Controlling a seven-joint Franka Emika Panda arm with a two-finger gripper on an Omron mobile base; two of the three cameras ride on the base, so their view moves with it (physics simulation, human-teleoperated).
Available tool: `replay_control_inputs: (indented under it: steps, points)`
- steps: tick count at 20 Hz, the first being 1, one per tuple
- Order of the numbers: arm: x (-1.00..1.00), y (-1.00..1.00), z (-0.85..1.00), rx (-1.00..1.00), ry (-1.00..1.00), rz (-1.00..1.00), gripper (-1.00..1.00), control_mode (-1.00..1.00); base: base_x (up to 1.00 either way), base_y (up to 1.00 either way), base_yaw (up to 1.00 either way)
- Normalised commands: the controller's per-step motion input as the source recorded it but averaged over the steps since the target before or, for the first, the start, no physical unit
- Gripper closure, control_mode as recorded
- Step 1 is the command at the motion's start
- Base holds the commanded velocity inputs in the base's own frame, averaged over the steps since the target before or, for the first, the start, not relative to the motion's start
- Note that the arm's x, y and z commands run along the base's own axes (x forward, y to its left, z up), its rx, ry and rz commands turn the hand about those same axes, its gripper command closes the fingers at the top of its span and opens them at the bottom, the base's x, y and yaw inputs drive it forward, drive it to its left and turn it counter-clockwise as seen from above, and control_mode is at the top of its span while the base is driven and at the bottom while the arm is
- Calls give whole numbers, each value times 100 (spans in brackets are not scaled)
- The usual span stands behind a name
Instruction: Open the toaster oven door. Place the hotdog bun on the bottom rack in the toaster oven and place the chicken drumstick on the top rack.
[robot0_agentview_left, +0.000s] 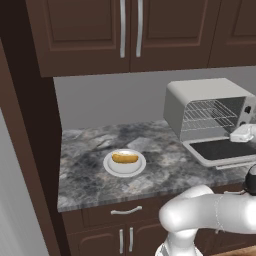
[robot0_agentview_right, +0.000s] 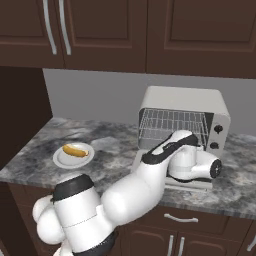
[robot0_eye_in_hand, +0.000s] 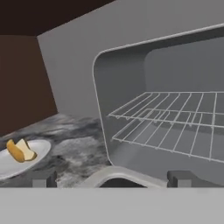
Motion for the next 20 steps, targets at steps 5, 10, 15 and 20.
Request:
replay_control_inputs:
  steps: [5, 10, 15, 20]
  points:
    - [27, 10, -4, 3, -17, 0, -100, -100, 0, 0, 0]
    - [39, 5, -17, 0, -7, 0, -100, -100, 0, 0, 0]
    - [38, -5, -1, 0, 0, 0, -100, -100, 0, 0, 0]
    - [25, -11, -22, 0, 0, 0, -100, -100, 0, 0, 0]
